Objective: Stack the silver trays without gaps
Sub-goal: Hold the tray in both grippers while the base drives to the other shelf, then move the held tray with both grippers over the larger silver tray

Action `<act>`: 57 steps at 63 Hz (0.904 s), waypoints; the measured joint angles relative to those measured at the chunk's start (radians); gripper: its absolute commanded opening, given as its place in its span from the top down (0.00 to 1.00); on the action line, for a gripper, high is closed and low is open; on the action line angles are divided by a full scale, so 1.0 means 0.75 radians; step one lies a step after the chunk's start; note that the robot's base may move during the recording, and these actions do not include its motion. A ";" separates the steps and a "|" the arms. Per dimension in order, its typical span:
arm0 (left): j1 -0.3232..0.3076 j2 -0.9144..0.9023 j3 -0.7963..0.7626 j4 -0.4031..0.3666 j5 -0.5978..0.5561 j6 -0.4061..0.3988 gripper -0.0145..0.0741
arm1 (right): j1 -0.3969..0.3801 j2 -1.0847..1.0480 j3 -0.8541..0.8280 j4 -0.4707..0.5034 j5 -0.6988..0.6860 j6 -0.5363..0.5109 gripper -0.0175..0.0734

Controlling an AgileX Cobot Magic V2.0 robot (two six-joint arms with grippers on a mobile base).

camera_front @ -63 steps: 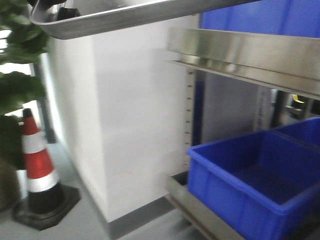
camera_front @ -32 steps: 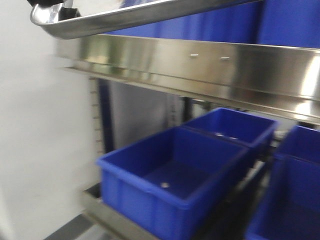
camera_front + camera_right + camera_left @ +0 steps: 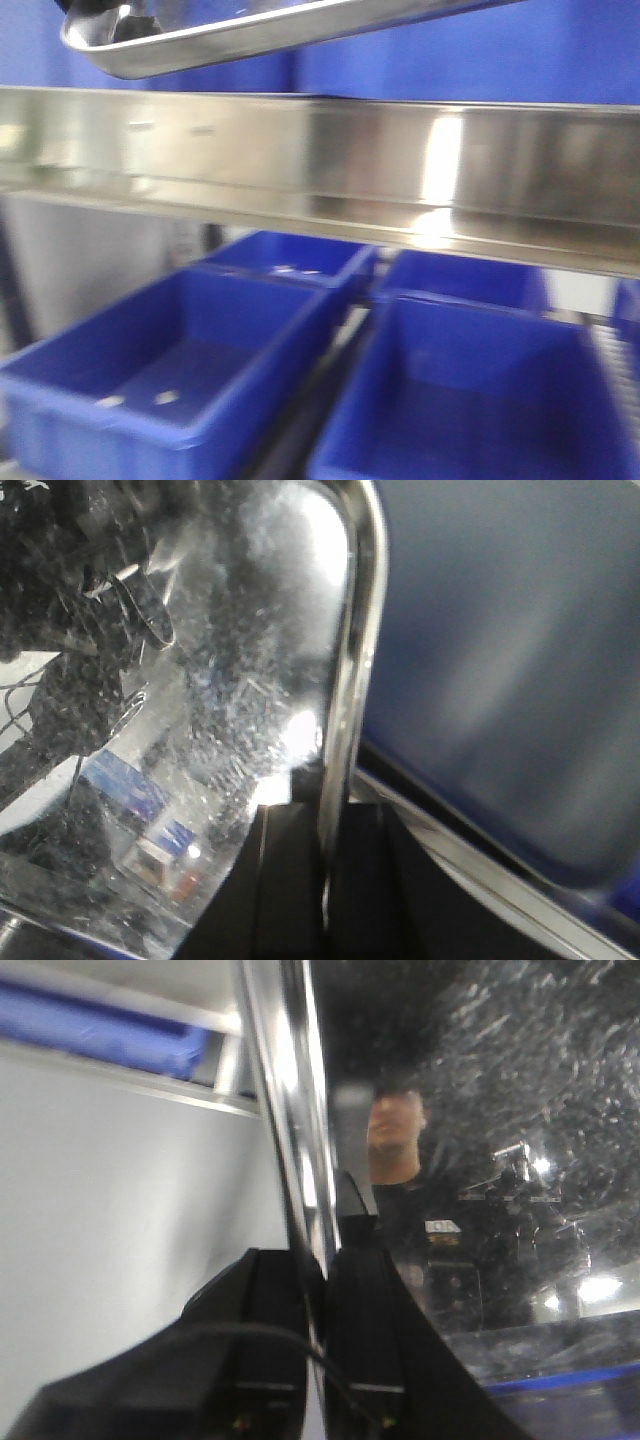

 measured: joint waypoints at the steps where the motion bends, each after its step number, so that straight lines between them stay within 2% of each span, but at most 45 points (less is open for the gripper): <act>1: 0.000 0.000 0.000 0.000 0.000 0.000 0.89 | 0.000 0.000 0.000 0.000 0.000 0.000 0.75; 57: 0.000 0.000 0.000 -0.005 0.000 0.000 0.89 | 0.000 0.000 0.000 0.000 0.005 -0.002 0.75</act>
